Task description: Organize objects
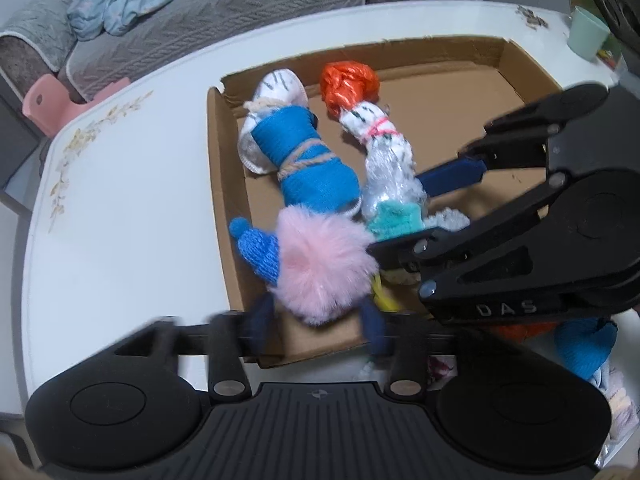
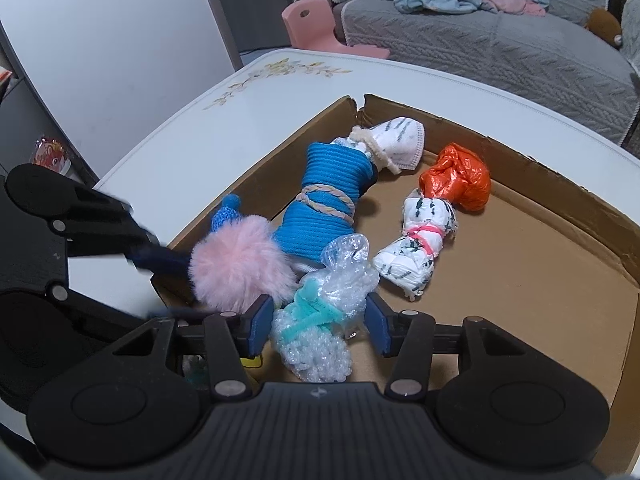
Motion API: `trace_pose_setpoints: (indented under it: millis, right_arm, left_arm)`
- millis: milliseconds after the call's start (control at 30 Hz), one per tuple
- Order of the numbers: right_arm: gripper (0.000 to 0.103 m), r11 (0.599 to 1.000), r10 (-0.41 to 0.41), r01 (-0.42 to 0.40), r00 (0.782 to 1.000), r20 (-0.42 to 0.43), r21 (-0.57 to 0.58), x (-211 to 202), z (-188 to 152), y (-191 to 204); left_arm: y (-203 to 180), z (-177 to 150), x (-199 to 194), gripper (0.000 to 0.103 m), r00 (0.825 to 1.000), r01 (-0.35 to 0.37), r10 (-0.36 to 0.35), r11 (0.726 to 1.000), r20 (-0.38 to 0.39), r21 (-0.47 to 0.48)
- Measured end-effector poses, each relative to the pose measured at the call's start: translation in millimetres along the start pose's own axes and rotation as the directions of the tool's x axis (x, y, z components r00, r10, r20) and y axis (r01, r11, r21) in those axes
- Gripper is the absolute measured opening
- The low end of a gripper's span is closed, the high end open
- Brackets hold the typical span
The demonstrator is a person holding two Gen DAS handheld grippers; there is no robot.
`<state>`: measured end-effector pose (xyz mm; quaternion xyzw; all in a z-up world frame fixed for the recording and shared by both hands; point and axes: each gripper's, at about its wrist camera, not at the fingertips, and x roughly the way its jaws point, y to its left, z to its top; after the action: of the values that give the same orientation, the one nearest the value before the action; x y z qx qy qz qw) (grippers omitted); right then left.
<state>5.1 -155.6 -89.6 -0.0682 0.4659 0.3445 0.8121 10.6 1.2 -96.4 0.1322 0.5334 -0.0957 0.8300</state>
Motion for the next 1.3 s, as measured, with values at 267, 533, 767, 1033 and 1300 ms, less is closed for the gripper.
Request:
trace_pose_setpoints:
  millis: [267, 533, 767, 1033, 1300]
  right_arm:
    - [0.059, 0.999, 0.008, -0.008, 1.000, 0.025, 0.032, -6.6, 5.6, -3.1]
    - [0.066, 1.000, 0.013, -0.014, 0.997, 0.080, 0.017, -27.6, 16.0, -1.9]
    - [0.076, 1.000, -0.026, 0.025, 0.991, 0.130, 0.009, -74.1, 7.1, -4.2]
    - [0.077, 0.980, 0.104, -0.087, 0.991, 0.087, -0.179, -137.7, -61.3, 17.3]
    - [0.078, 0.999, 0.030, -0.030, 1.000, 0.001, -0.042, -141.6, -119.2, 43.7]
  left_arm:
    - [-7.1, 7.3, -18.8, 0.087, 1.000, 0.005, -0.005, 0.999, -0.012, 0.035]
    - [-13.8, 5.3, -41.9, 0.089, 1.000, -0.015, 0.014, 0.996, 0.010, 0.091]
    - [1.4, -17.3, -64.9, 0.095, 0.999, -0.029, 0.030, 0.999, -0.014, 0.046]
    - [-4.8, -86.0, -76.0, 0.095, 0.993, 0.018, -0.016, 1.000, -0.113, 0.019]
    - [-74.0, -123.4, -99.7, 0.096, 0.997, 0.061, -0.062, 0.998, -0.054, -0.010]
